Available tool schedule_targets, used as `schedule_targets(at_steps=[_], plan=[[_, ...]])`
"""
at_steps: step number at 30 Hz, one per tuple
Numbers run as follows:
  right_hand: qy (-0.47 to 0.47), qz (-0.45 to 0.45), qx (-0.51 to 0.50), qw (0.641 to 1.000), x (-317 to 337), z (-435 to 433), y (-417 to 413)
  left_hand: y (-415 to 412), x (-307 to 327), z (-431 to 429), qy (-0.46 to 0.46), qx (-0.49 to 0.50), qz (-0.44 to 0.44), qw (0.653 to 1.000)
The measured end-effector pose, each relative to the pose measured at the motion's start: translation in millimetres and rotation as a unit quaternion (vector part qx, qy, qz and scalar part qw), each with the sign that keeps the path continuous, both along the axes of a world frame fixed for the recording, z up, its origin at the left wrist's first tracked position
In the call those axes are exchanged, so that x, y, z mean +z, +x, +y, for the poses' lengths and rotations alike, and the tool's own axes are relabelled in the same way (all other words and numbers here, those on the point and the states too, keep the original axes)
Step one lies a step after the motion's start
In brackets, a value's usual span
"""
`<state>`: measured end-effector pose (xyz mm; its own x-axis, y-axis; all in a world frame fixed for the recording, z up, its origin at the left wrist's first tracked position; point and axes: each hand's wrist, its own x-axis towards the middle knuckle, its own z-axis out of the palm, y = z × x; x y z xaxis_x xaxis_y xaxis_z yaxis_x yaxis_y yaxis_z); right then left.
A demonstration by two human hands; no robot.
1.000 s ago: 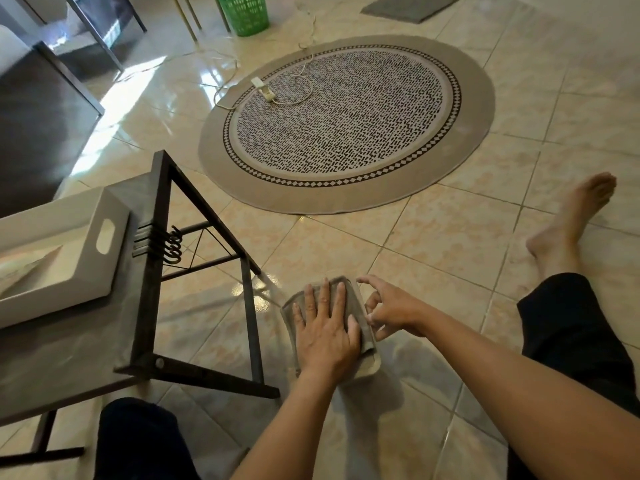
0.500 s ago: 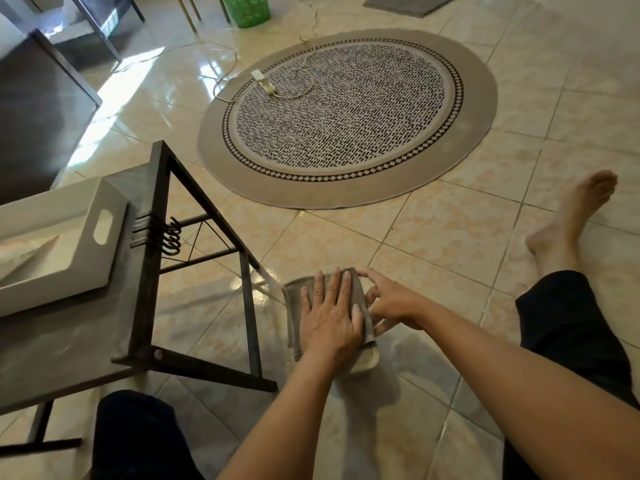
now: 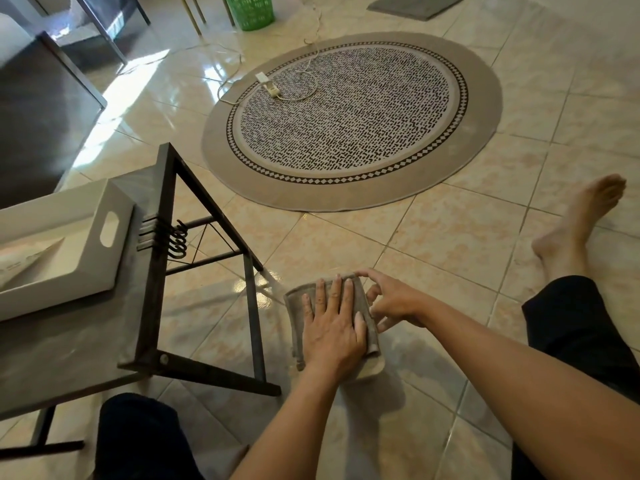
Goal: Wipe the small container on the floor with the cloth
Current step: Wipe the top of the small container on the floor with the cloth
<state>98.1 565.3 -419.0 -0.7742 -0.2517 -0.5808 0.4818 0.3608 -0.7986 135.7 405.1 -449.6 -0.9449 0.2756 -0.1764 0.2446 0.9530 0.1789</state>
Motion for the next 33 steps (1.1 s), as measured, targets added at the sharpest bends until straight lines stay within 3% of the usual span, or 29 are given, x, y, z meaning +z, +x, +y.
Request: schedule_targets(at_steps=[5,11,16,23,29,33], plan=[[-0.006,-0.001,-0.018,1.0,-6,0,-1,-5,-6,1,-0.003,0.057,0.003,0.998],[-0.015,-0.005,-0.02,1.0,-7,2,-2,-13,-6,8,-0.008,0.005,0.004,1.0],[-0.013,-0.001,-0.032,0.999,-8,-2,-2,-6,-3,-10,0.004,0.082,-0.004,0.997],[0.002,-0.002,-0.021,1.0,-7,-3,-2,-11,-2,2,-0.014,0.039,-0.006,0.999],[-0.003,0.0,-0.026,1.0,-9,-5,-1,5,-2,-14,0.029,0.101,-0.005,0.995],[0.0,-0.004,-0.026,1.0,-10,-4,-3,3,-7,-1,-0.004,0.06,-0.001,0.998]])
